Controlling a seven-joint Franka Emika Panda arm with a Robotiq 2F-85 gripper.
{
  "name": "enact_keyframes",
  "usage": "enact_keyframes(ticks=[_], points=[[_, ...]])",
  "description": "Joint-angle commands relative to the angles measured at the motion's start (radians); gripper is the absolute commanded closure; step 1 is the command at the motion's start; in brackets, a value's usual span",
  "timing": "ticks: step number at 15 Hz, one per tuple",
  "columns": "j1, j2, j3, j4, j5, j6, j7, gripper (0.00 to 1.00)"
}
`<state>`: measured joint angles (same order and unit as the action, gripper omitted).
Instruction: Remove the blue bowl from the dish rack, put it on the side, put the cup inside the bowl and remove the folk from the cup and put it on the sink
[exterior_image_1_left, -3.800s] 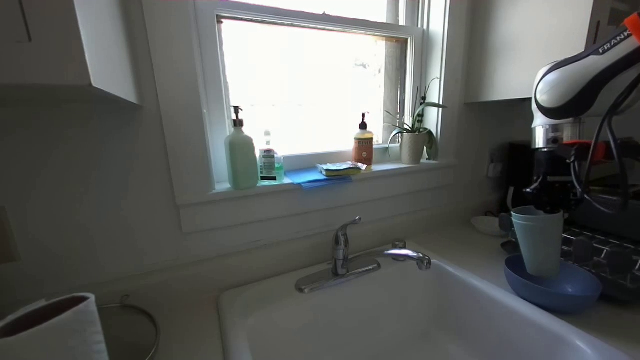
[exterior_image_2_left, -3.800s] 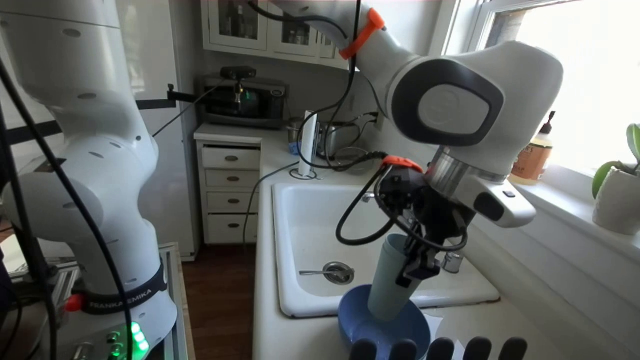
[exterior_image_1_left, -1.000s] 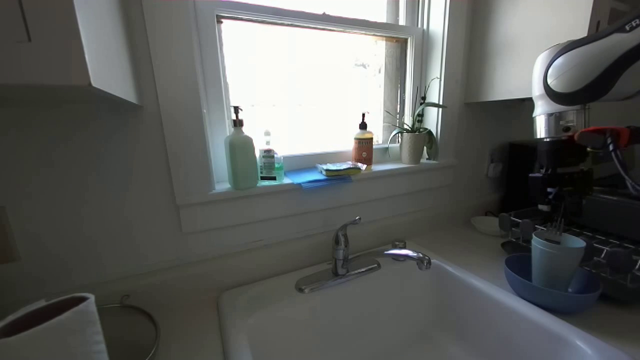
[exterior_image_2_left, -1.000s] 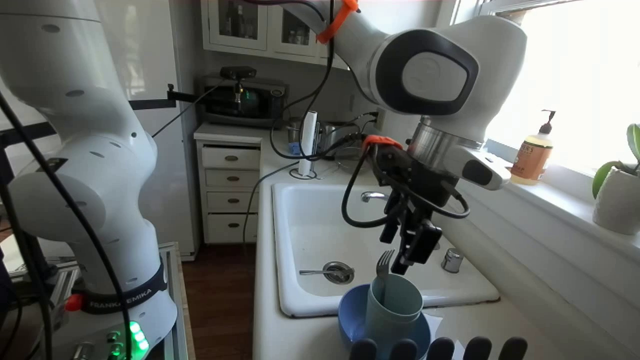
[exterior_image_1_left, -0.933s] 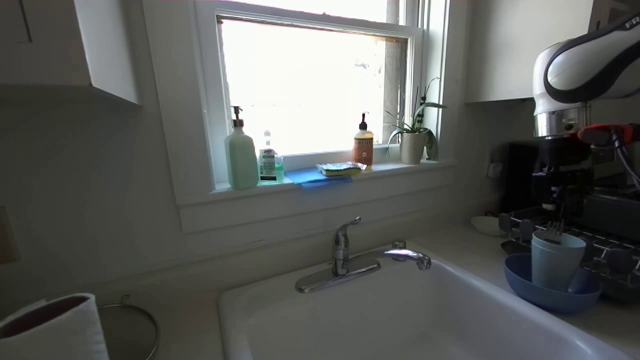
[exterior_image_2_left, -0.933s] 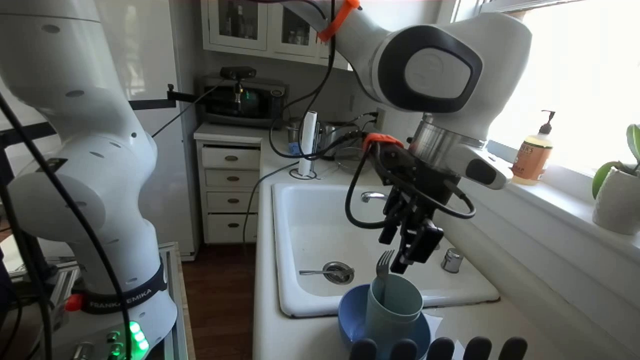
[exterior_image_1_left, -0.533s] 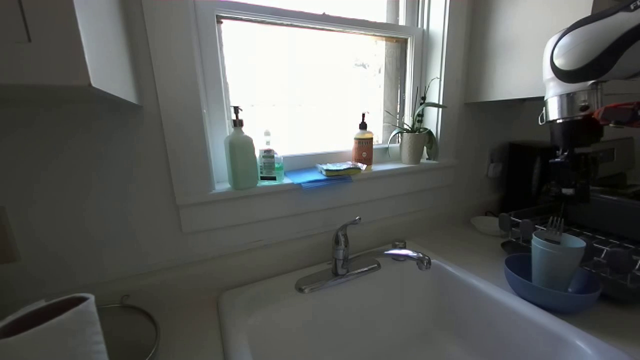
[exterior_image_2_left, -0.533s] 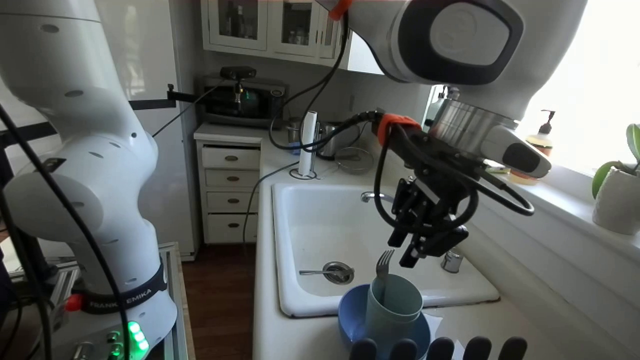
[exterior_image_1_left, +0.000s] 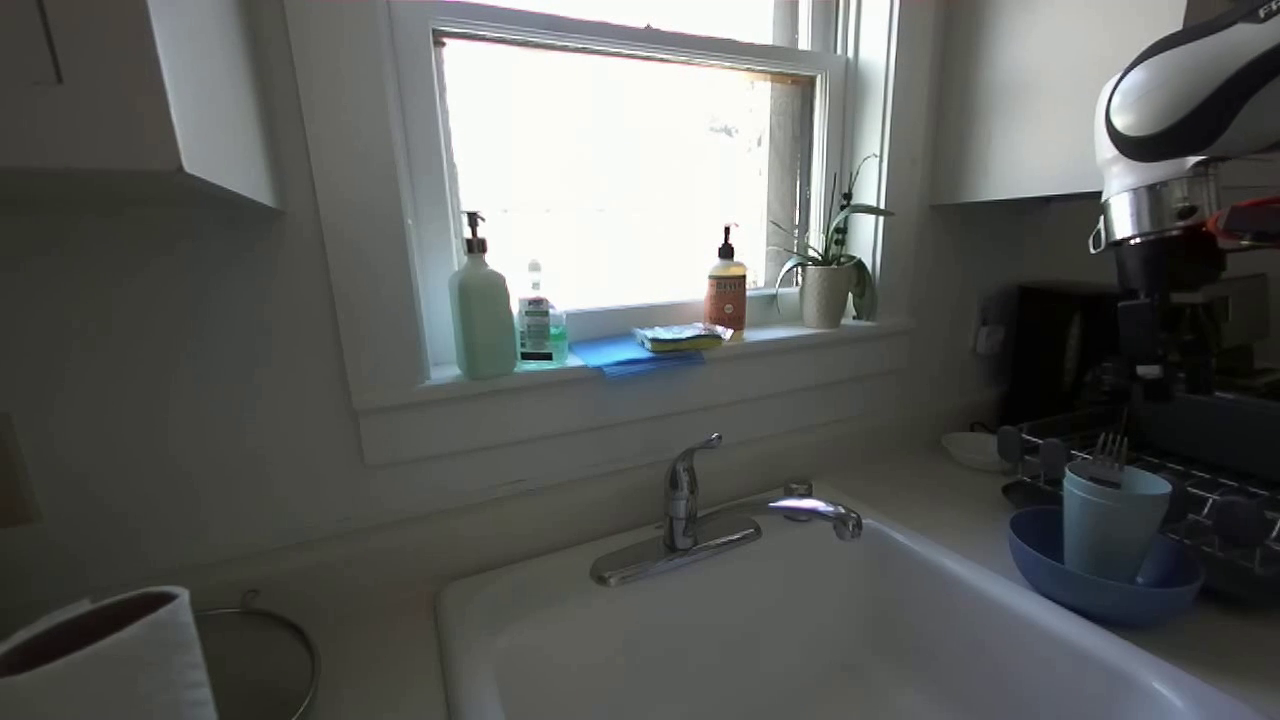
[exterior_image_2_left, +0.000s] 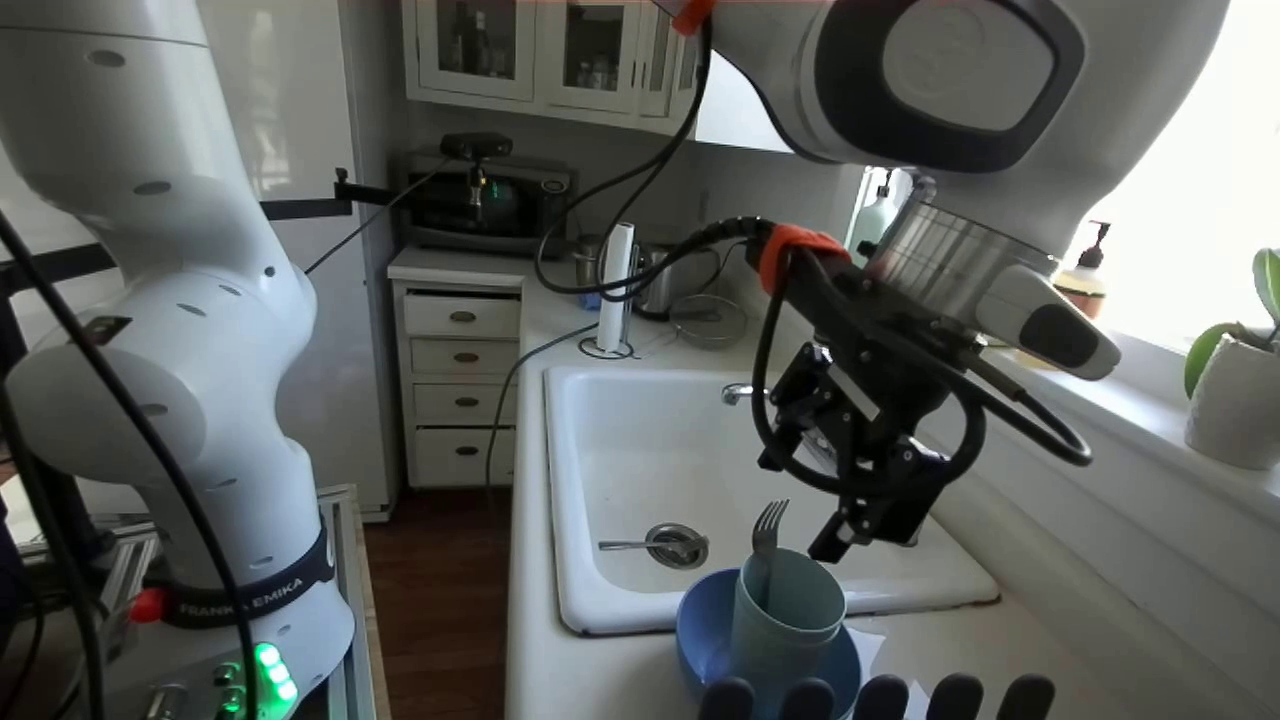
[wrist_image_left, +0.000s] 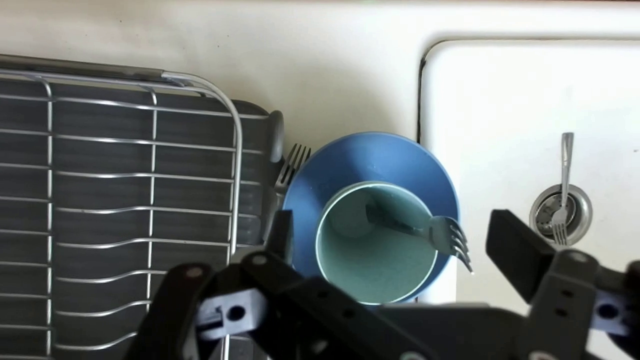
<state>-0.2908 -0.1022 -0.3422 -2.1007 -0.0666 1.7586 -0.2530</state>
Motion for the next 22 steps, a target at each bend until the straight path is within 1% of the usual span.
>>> enact_keyframes(ticks=[1, 3, 4, 8, 10, 11, 12, 13, 14, 16, 17, 18, 19, 21, 22], points=[[-0.005, 0.005, 0.004, 0.003, 0.001, -0.002, -0.001, 0.0], [-0.005, 0.008, 0.005, 0.003, 0.001, -0.002, -0.001, 0.0], [0.001, 0.02, 0.01, -0.014, 0.008, 0.023, -0.003, 0.0], [0.017, 0.028, 0.024, -0.061, 0.068, 0.062, -0.056, 0.0], [0.025, 0.034, 0.036, -0.084, 0.089, 0.099, -0.072, 0.0], [0.028, 0.037, 0.041, -0.093, 0.101, 0.113, -0.079, 0.09], [0.031, 0.042, 0.047, -0.102, 0.108, 0.13, -0.086, 0.28], [0.035, 0.044, 0.053, -0.114, 0.115, 0.141, -0.094, 0.34], [0.039, 0.051, 0.059, -0.12, 0.119, 0.153, -0.094, 0.43], [0.045, 0.056, 0.07, -0.138, 0.12, 0.182, -0.095, 0.56], [0.048, 0.058, 0.076, -0.144, 0.118, 0.198, -0.092, 0.64], [0.052, 0.058, 0.081, -0.151, 0.116, 0.217, -0.085, 0.7], [0.054, 0.059, 0.085, -0.158, 0.11, 0.237, -0.078, 0.32], [0.057, 0.061, 0.094, -0.164, 0.109, 0.27, -0.071, 0.32], [0.059, 0.059, 0.097, -0.172, 0.106, 0.291, -0.069, 0.26]])
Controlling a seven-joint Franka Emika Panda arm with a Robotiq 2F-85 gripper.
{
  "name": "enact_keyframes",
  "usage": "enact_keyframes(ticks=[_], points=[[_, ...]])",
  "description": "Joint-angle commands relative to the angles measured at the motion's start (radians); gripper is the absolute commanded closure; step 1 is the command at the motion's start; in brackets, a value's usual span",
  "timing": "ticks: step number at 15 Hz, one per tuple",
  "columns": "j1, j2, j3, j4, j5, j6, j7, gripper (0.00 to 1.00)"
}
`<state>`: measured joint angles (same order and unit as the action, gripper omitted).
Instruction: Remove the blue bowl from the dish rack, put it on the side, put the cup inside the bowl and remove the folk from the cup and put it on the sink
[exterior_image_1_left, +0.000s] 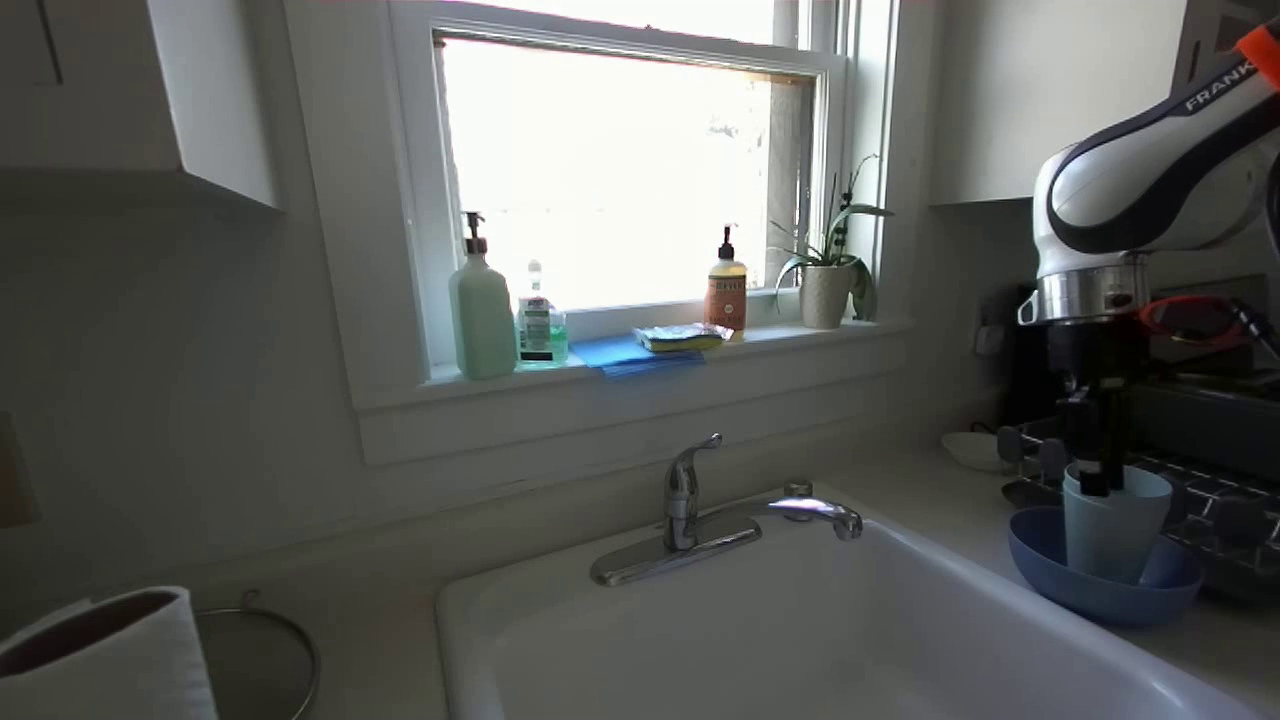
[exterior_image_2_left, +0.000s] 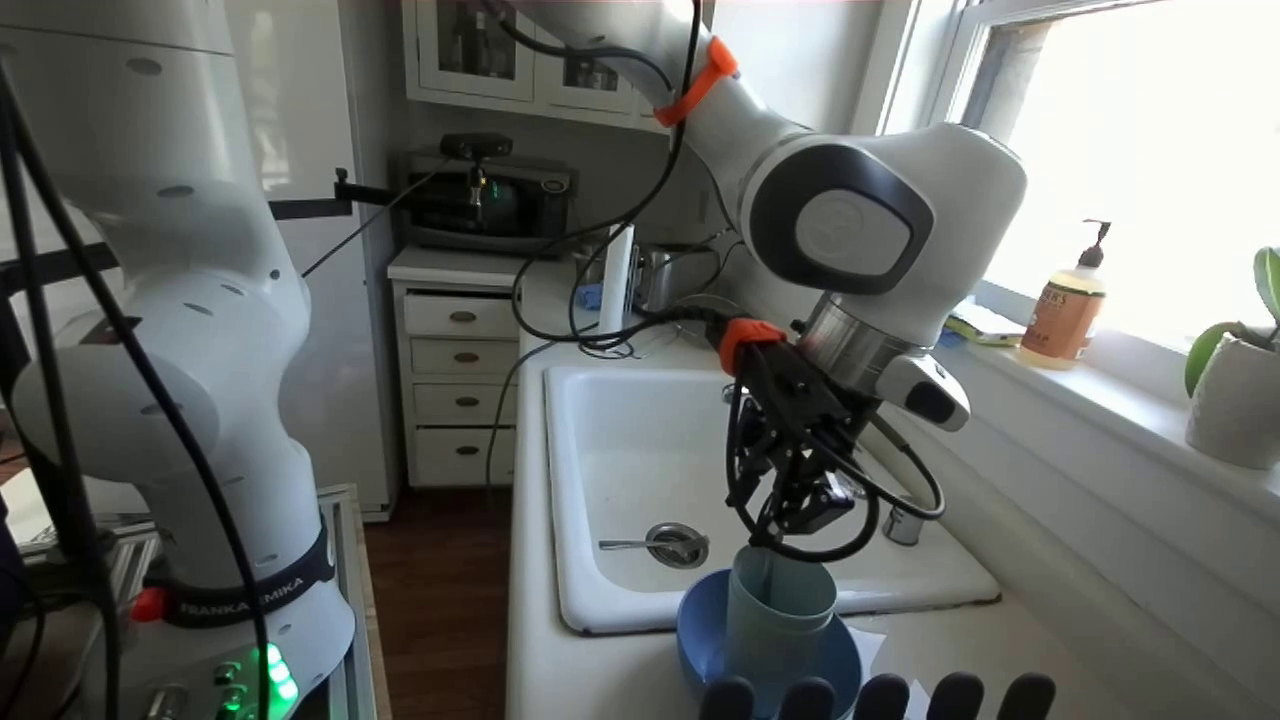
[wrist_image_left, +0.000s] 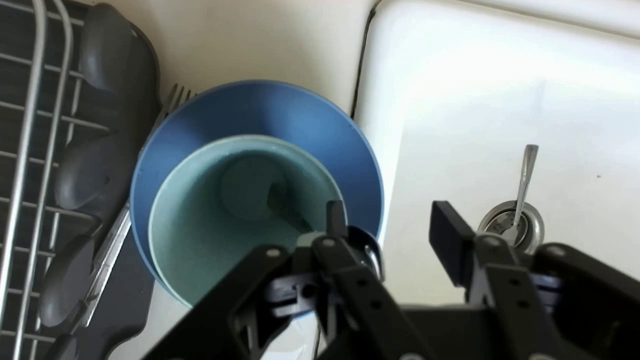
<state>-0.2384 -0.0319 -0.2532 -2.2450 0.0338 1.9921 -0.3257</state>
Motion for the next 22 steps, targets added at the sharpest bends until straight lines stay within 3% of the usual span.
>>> enact_keyframes(ticks=[1, 3, 5, 6, 8, 12, 19, 20, 21, 22], points=[[0.007, -0.011, 0.01, -0.032, 0.003, 0.067, 0.005, 0.2], [0.011, -0.013, 0.015, -0.035, 0.003, 0.089, 0.008, 0.06], [0.007, 0.001, 0.012, -0.013, 0.0, 0.062, 0.002, 0.0], [0.007, 0.001, 0.013, -0.014, 0.0, 0.065, 0.002, 0.11], [0.007, 0.002, 0.013, -0.014, 0.0, 0.065, 0.002, 0.0], [0.005, -0.01, 0.013, -0.021, -0.012, 0.069, 0.042, 0.0], [0.0, -0.073, 0.017, -0.062, -0.089, 0.178, 0.294, 0.0], [-0.001, -0.071, 0.018, -0.062, -0.101, 0.187, 0.33, 0.03], [-0.001, -0.071, 0.019, -0.064, -0.111, 0.191, 0.36, 0.27], [-0.002, -0.07, 0.019, -0.066, -0.119, 0.189, 0.388, 0.28]])
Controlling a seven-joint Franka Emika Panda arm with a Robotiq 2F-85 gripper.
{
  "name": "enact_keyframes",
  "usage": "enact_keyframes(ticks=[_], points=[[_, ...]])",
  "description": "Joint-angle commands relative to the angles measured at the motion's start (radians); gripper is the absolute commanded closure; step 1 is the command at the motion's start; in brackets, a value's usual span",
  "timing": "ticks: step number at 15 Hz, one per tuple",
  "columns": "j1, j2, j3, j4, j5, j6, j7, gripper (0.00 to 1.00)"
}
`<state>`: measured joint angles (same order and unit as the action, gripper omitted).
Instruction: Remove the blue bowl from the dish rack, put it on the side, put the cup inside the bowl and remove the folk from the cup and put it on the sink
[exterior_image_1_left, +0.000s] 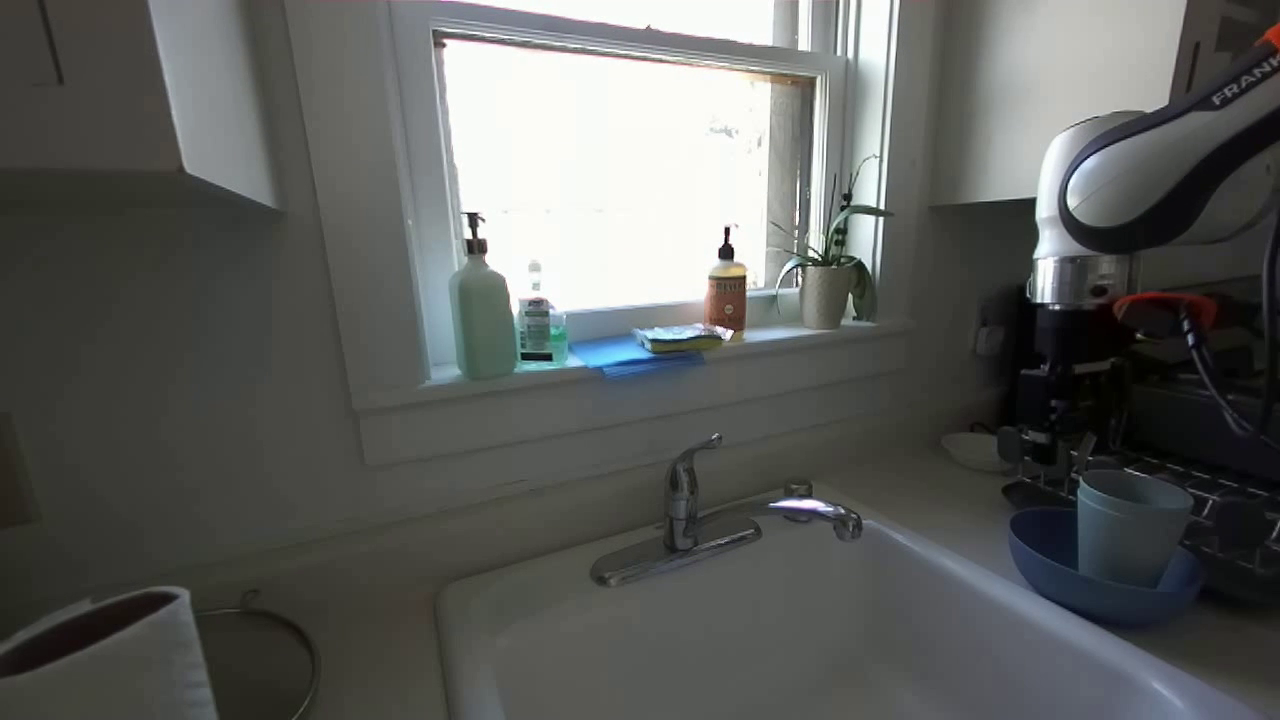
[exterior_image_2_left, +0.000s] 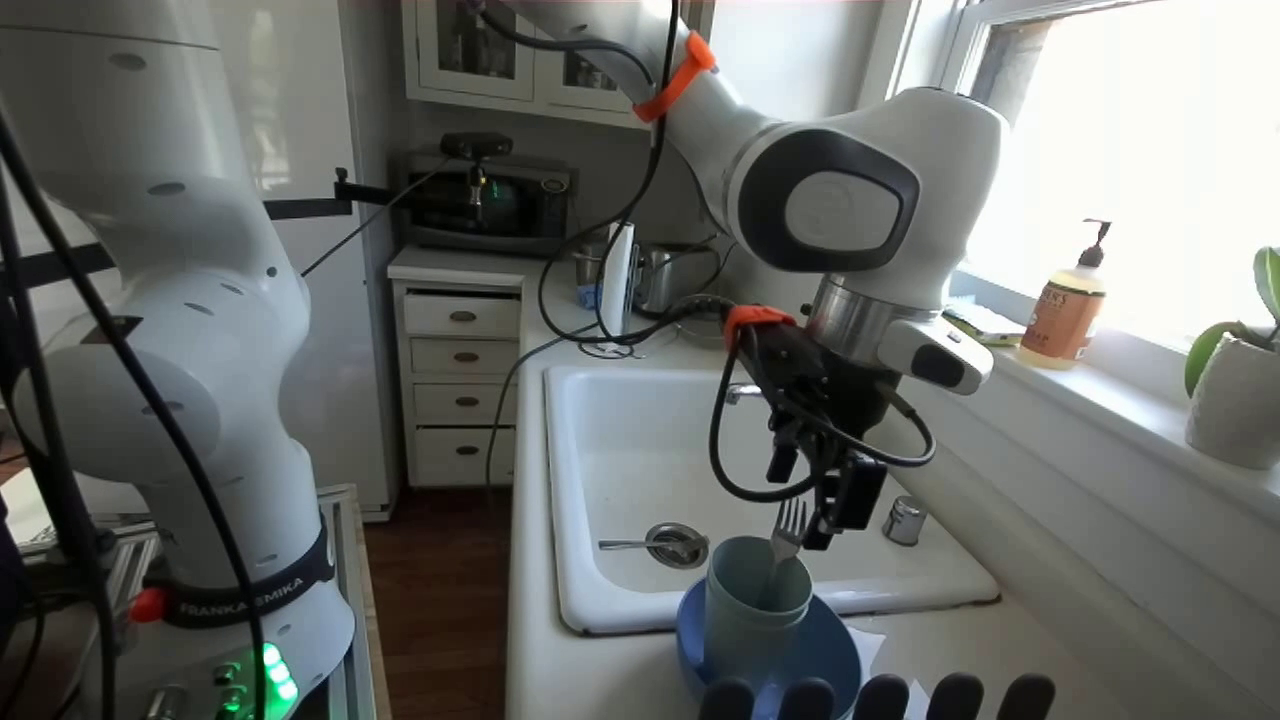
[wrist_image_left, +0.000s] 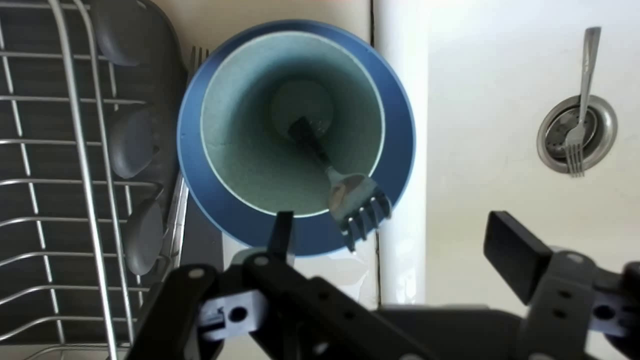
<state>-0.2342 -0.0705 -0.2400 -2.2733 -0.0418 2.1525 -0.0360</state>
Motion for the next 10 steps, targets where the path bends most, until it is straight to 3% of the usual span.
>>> enact_keyframes(ticks=[1, 2, 6, 7, 8, 10], points=[[-0.007, -0.03, 0.005, -0.038, -0.047, 0.026, 0.127, 0.21], [-0.007, -0.031, 0.006, -0.035, -0.045, 0.008, 0.16, 0.08], [-0.009, -0.046, 0.004, -0.036, -0.038, -0.003, 0.239, 0.0], [-0.01, -0.049, 0.004, -0.038, -0.043, -0.002, 0.255, 0.07], [-0.011, -0.05, 0.004, -0.037, -0.042, -0.005, 0.265, 0.25], [-0.014, -0.054, 0.005, -0.036, -0.048, -0.009, 0.294, 0.35]])
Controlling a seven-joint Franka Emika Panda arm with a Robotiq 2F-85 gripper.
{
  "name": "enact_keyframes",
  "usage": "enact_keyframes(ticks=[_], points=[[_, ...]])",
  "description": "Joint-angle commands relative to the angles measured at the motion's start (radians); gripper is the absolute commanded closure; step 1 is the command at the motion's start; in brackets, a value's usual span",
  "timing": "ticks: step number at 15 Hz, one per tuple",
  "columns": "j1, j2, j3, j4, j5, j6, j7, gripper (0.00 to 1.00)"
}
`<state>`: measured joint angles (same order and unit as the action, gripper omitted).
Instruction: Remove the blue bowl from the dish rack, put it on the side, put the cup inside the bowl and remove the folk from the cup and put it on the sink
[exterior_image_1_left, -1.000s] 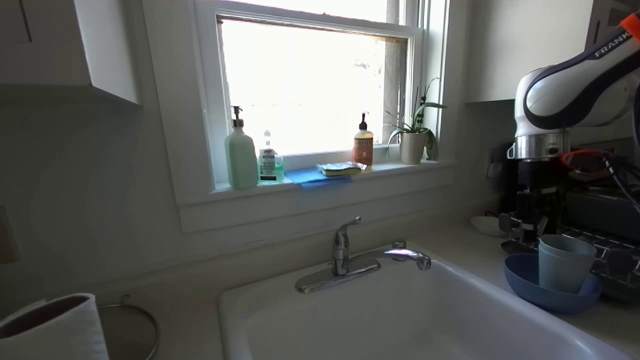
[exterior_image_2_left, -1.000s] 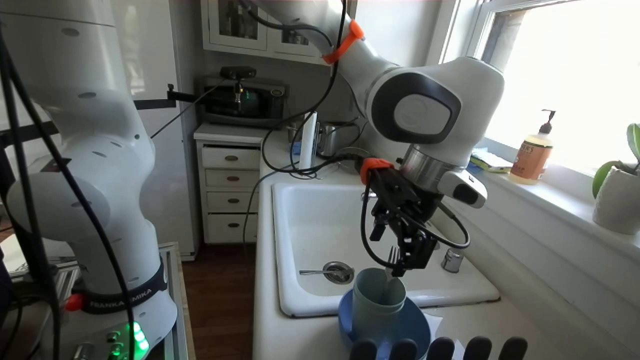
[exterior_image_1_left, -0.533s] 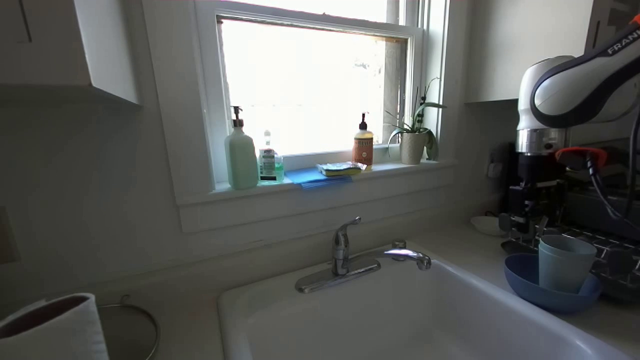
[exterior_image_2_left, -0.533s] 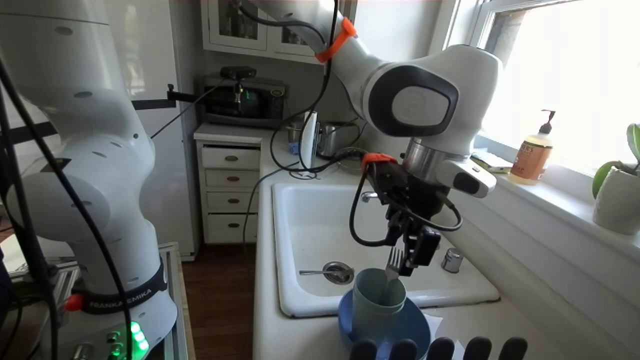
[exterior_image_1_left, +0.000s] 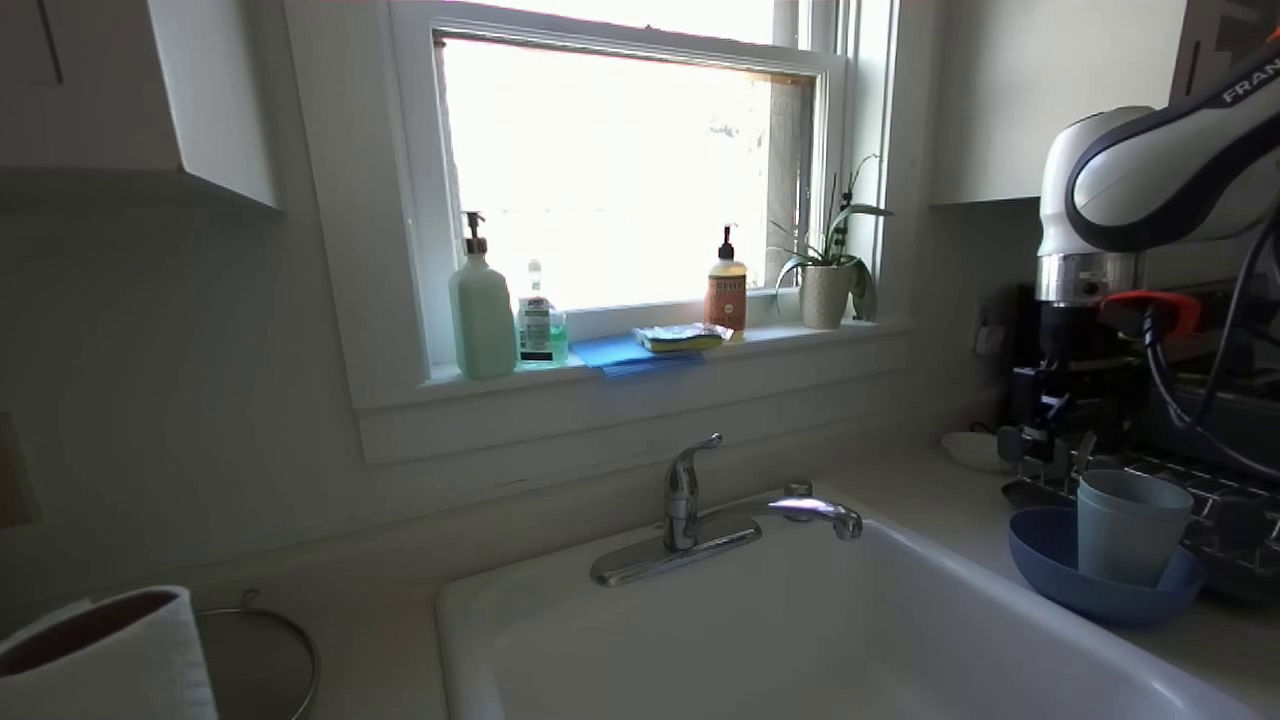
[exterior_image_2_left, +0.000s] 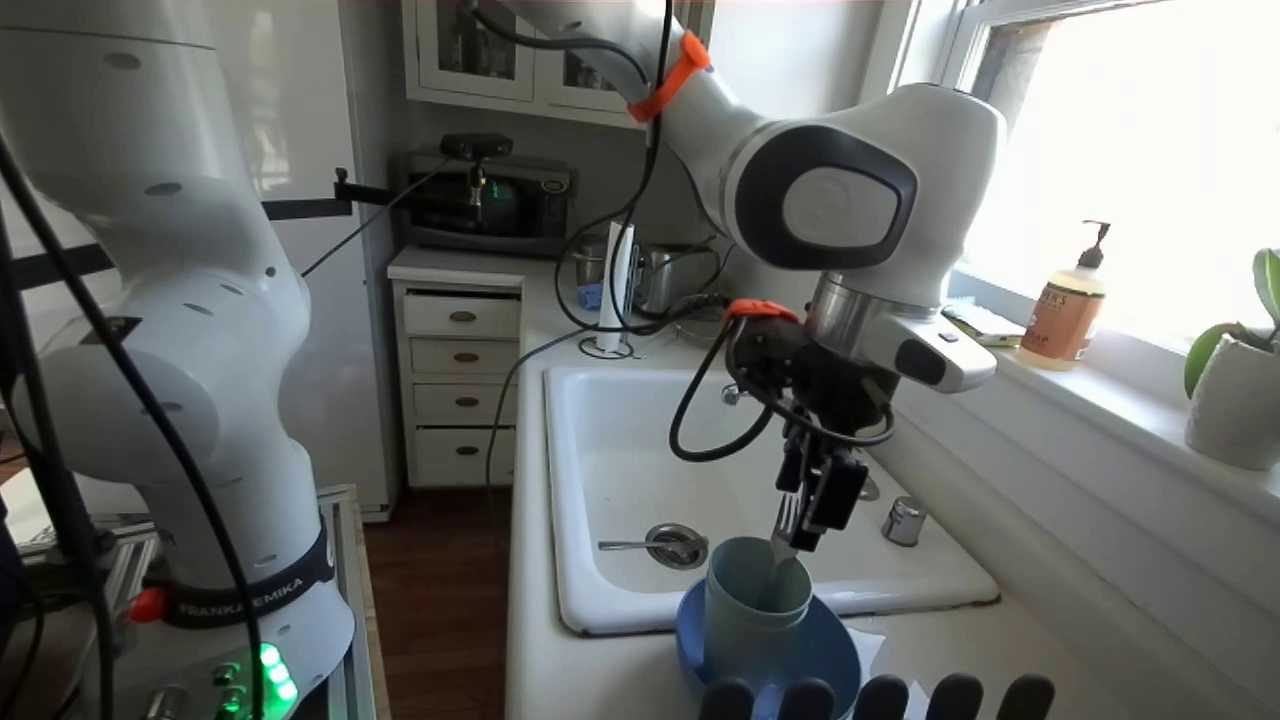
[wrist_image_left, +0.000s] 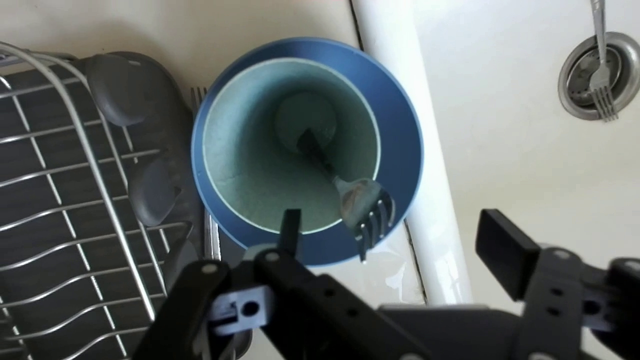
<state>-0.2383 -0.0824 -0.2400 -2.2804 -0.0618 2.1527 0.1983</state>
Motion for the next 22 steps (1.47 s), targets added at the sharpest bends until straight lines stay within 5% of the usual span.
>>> enact_keyframes(ticks=[1, 9, 22], points=[[-0.011, -0.043, 0.005, -0.028, -0.028, -0.012, 0.07, 0.42], [-0.023, -0.058, 0.002, -0.014, -0.036, -0.032, 0.136, 0.99], [-0.042, -0.194, 0.004, 0.054, -0.021, -0.133, 0.108, 0.99]])
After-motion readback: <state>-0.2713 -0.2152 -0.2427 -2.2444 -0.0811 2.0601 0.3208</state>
